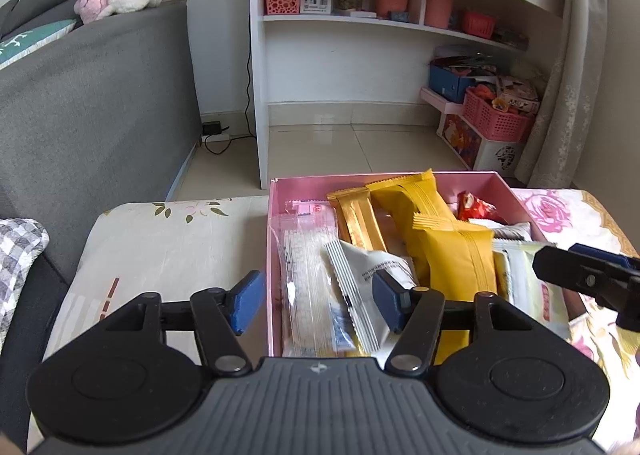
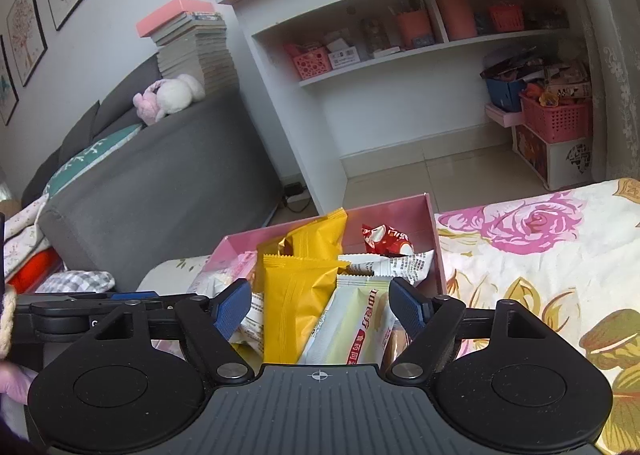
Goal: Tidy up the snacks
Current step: 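Move both tools back over the last two snacks on the bed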
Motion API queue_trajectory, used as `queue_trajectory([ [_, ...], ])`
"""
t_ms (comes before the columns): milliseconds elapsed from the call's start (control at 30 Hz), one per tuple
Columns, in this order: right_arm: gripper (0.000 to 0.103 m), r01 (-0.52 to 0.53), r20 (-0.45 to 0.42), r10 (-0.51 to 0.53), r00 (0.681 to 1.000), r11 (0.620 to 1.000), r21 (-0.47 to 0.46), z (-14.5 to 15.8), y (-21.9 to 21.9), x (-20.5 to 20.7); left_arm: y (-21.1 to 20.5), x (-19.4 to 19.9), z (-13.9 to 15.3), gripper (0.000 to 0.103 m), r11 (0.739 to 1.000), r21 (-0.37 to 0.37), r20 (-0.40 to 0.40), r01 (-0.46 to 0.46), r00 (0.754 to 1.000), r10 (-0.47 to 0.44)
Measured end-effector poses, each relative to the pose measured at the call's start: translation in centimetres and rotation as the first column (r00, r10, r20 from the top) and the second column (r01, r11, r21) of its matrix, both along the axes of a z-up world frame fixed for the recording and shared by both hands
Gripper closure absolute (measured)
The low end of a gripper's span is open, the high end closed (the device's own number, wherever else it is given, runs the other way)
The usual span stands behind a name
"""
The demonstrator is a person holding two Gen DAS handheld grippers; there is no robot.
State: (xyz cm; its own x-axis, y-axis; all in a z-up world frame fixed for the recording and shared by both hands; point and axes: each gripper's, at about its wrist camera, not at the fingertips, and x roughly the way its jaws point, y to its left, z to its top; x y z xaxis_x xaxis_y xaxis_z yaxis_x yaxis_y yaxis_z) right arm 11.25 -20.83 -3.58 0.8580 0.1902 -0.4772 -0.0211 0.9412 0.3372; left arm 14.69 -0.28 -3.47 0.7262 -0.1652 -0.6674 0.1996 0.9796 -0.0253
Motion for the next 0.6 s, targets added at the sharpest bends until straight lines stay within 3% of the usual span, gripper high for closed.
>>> queue_trajectory([
  [600, 0.006, -0.014, -0.054, 0.012, 0.998, 0.999, -0.048, 1.6, -0.4, -4.8, 1.3, -6.2, 0.7, 0.006, 0.998, -0.062, -0.025, 0.024, 0.999, -0.026],
])
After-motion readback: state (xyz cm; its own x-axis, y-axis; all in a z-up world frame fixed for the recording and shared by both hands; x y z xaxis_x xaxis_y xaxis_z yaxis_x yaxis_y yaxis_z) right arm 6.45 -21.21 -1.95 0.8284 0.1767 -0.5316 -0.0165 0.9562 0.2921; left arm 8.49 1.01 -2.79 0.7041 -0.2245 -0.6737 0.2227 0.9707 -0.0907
